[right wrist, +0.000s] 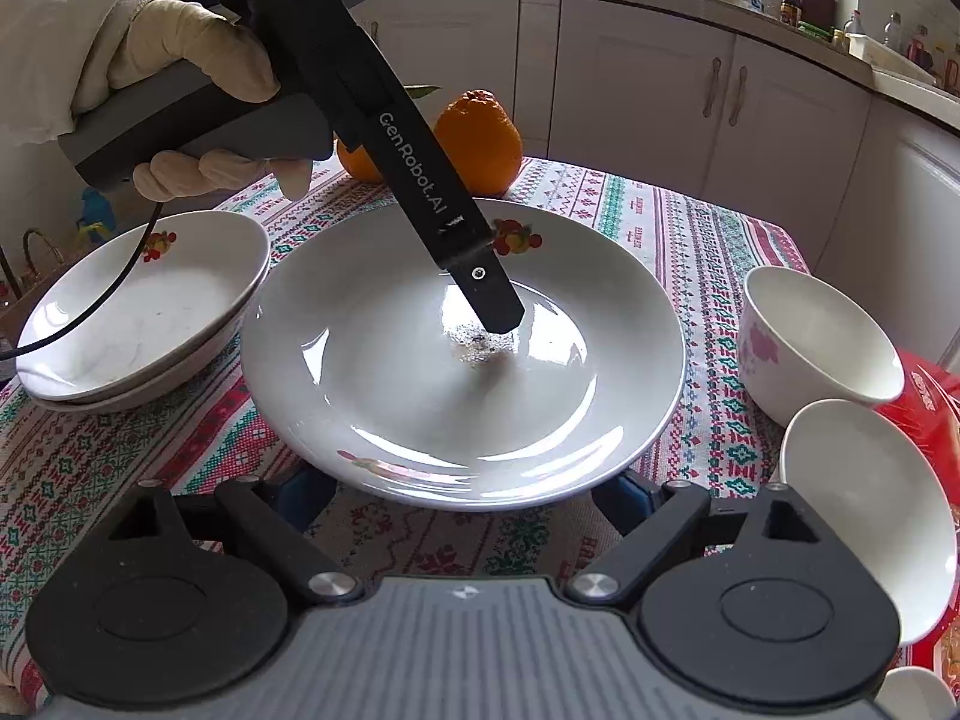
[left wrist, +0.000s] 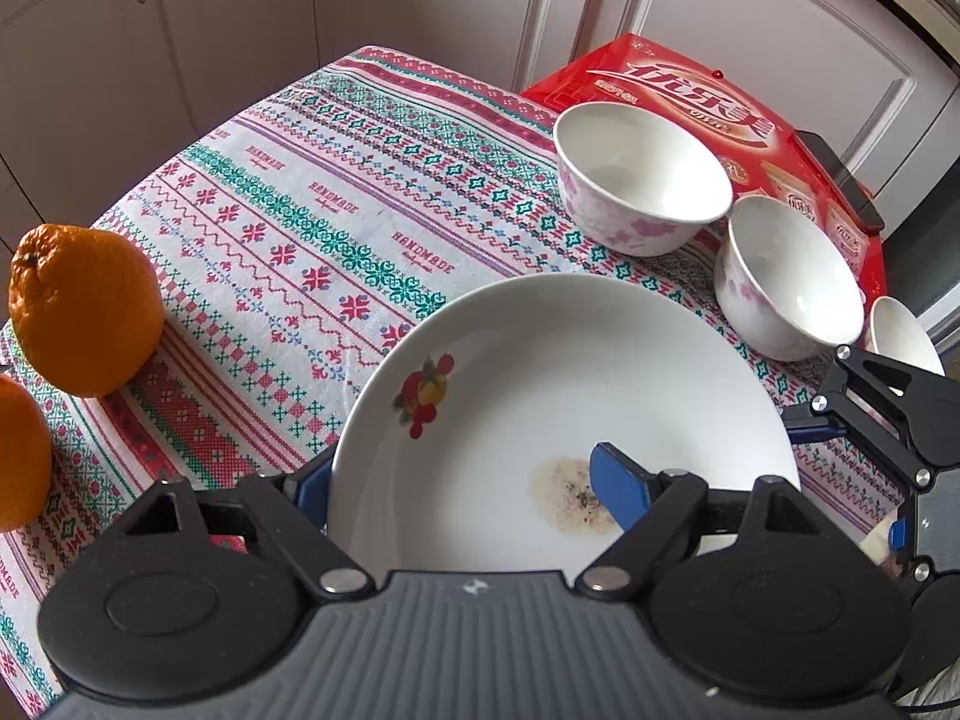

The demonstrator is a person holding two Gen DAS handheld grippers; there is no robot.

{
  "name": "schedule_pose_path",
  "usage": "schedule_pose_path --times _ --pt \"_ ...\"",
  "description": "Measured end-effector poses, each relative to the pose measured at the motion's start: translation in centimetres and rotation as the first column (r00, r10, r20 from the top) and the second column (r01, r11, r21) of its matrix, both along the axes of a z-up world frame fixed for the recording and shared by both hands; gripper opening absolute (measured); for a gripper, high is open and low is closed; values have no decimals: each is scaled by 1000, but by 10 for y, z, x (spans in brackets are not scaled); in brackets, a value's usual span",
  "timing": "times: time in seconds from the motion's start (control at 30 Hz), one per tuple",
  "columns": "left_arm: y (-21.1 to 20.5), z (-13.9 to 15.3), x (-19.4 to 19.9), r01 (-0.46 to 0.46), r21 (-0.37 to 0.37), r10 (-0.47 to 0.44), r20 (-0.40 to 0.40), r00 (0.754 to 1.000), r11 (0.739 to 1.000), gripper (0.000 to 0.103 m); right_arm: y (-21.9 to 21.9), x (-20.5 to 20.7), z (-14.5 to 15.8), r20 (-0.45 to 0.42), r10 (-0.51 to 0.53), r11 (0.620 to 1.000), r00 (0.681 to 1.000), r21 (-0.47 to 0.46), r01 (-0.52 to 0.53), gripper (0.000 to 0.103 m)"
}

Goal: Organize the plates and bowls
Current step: 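Lift the stained plate with the left tool and carry it toward the plate stack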

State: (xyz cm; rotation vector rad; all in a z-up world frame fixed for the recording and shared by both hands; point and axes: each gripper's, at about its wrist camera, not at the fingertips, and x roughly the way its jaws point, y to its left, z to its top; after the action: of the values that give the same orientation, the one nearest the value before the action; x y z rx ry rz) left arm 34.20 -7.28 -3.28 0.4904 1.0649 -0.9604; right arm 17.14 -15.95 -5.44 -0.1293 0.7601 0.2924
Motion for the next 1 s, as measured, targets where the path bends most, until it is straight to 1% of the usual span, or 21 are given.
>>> schedule_pose_path --times 0.27,0.57,0.73,1.0 --pt "18 19 -21 -29 -29 30 24 999 999 84 8 -17 16 21 34 999 999 -2 -34 94" --pt "55 35 -46 -98 -55 100 42 994 994 84 28 -36 29 42 101 995 994 -2 -101 94" --pt "77 40 -56 -143 -67 147 47 988 987 84 43 -42 34 49 142 990 989 -1 -142 94" --pt "113 39 -68 -210 -78 214 39 976 975 84 65 -46 38 51 206 979 977 -11 -205 94"
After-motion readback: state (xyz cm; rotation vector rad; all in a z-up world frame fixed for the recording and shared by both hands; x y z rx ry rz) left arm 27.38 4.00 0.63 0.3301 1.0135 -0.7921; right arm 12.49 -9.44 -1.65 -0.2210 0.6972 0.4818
